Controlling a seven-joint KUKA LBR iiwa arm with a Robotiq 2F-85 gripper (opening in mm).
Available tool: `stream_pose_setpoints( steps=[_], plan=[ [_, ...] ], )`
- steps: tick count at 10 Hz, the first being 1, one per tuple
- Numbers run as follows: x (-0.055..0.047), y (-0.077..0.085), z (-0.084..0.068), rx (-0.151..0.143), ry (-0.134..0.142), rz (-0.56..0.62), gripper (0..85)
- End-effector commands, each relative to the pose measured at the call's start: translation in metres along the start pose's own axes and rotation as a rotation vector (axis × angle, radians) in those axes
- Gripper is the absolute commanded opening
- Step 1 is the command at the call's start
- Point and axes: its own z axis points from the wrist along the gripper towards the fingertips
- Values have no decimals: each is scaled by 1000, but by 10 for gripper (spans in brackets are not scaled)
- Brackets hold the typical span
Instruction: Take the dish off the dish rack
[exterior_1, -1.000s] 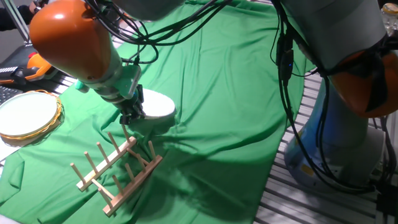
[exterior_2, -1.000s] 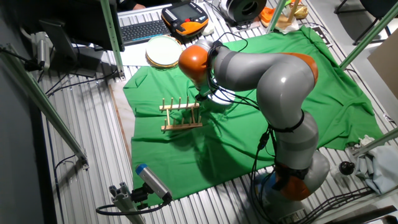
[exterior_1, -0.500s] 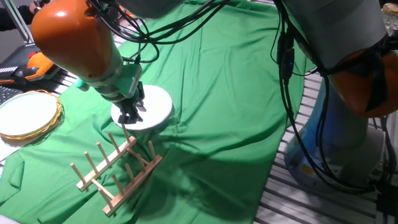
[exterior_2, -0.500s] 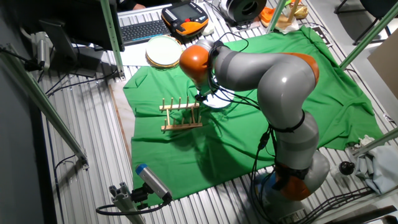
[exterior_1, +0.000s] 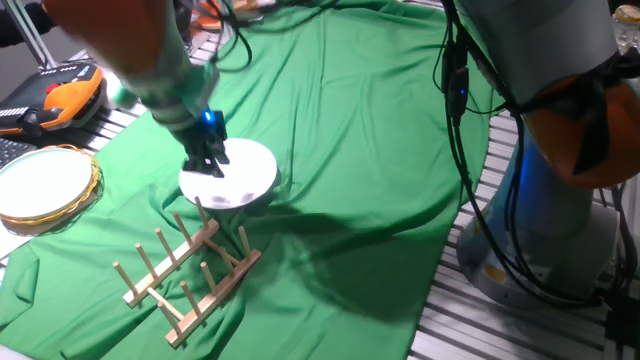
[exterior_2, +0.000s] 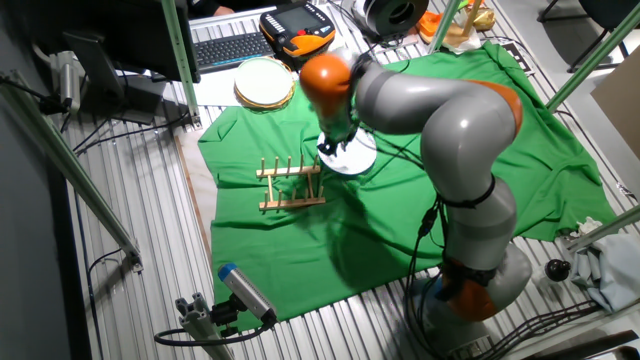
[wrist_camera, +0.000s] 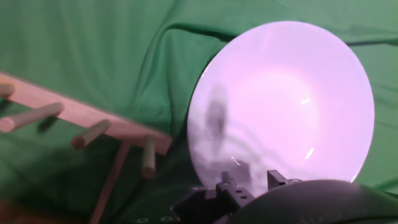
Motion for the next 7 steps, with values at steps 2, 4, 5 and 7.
stream_pose_setpoints(
  steps=[2,4,5,7],
  plan=[
    [1,1,-16,-29,25,-27,0],
    [4,4,-35,-50,35,-43,0],
    [7,5,-45,-62,36,-48,0],
    [14,10,-59,-130,42,-60,0]
  ],
)
